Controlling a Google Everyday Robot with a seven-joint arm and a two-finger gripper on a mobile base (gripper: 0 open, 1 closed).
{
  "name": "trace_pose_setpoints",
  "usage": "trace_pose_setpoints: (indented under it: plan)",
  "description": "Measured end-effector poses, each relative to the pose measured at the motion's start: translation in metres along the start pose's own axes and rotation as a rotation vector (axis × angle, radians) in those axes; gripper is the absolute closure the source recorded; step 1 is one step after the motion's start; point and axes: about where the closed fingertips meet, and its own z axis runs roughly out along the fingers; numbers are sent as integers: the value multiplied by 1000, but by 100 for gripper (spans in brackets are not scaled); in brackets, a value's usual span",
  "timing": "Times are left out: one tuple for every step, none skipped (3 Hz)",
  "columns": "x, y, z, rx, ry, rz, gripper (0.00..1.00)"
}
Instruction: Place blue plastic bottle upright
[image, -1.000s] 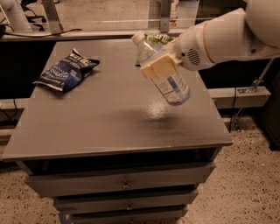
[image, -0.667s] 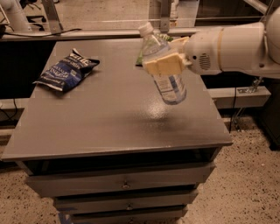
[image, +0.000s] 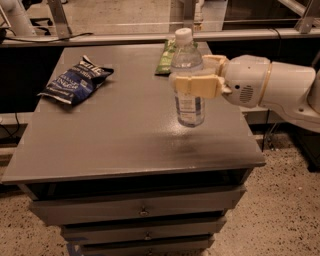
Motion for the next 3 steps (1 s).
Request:
trace_pose_setpoints:
  plan:
    - [13,7,-5,-11,-82,36,100]
    - [25,11,-4,-16,-130,61,100]
    - [38,13,-3,-19,-156,82,100]
